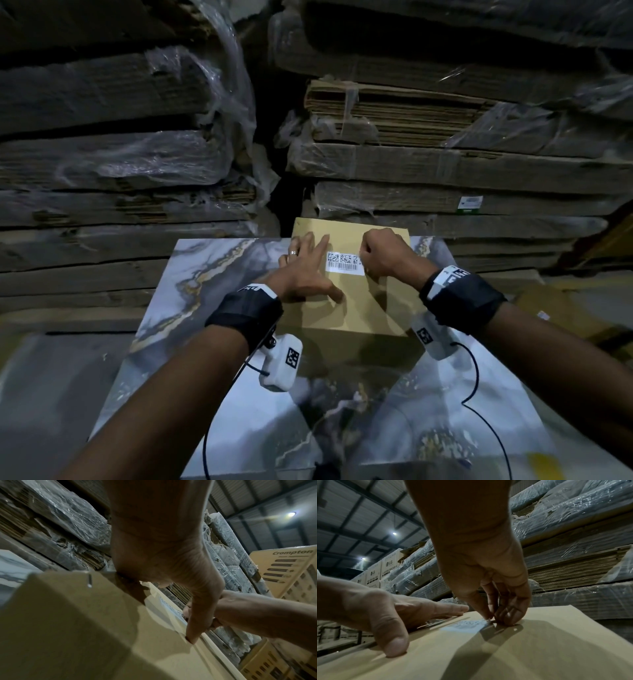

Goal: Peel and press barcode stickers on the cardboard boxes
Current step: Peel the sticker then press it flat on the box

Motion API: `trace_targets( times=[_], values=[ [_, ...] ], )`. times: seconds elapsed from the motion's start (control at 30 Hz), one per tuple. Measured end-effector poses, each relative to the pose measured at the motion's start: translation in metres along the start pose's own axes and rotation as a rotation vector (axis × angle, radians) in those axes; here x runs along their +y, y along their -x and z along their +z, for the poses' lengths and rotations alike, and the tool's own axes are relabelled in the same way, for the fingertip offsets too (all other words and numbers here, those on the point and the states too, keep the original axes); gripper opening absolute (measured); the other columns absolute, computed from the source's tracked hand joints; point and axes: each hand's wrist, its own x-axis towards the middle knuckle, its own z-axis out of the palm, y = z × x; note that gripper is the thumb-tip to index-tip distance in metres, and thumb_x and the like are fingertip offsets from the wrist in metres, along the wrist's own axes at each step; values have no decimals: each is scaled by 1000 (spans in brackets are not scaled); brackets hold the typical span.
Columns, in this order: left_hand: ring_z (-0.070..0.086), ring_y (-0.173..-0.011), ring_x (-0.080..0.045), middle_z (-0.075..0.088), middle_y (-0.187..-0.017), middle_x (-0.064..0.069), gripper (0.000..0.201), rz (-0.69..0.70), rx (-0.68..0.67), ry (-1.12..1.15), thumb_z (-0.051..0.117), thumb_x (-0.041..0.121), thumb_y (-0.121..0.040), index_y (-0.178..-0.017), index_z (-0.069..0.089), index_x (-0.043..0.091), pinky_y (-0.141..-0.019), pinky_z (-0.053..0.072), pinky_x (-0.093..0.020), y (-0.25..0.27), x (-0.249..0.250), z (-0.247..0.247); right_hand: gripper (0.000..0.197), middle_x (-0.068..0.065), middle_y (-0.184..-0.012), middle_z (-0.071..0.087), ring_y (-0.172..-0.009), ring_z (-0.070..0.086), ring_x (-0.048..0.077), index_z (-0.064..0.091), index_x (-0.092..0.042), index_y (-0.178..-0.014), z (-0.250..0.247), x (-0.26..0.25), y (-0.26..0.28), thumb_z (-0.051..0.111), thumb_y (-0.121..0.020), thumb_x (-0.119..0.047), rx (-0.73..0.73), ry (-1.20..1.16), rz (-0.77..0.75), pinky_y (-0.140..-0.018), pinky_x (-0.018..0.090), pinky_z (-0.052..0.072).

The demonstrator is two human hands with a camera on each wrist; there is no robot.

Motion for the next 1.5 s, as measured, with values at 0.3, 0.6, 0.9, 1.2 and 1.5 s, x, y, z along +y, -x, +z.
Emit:
trace_targets(
  times=[0.3,0.6,0.9,1.2,1.5],
  values=[
    [-29,-149,-34,-25,-166,-5,149,47,-32,38,88,61,-53,-159,-12,33,-119,-6,-67,0,-3,-1,8,7,-70,70,-63,70,18,74,-1,-84,-26,-30,-2,68,-85,-7,-86,-6,142,-48,20,49],
    [-33,-147,-38,-29,-165,-9,142,69,-77,26,85,60,-63,-160,-15,30,-117,-9,-69,-5,-5,-3,4,18,-71,66,-65,64,25,71,3,-84,-41,-35,-5,68,-82,2,-227,-368,296,-78,43,63],
    [-29,-149,-38,-25,-166,-8,144,69,-75,54,87,57,-64,-159,-16,27,-118,-6,-67,-8,-6,-4,21,15,-69,75,-60,74,24,74,5,-86,-39,-33,-4,70,-91,-16,-42,-219,236,-67,40,65],
    [-31,-149,-36,-25,-166,-5,144,60,-61,68,88,58,-62,-160,-15,28,-117,-7,-66,-7,-7,-3,49,10,-92,78,-89,74,23,74,-6,-113,-5,-13,5,91,-71,-24,76,-8,19,-80,34,58],
    [-32,-148,-34,-26,-166,-5,150,43,-59,75,90,58,-56,-159,-15,29,-117,-8,-66,-3,-4,-4,47,8,-74,70,-60,71,19,69,-10,-106,-17,-24,6,89,-65,0,104,-113,65,-50,25,51]
  ],
)
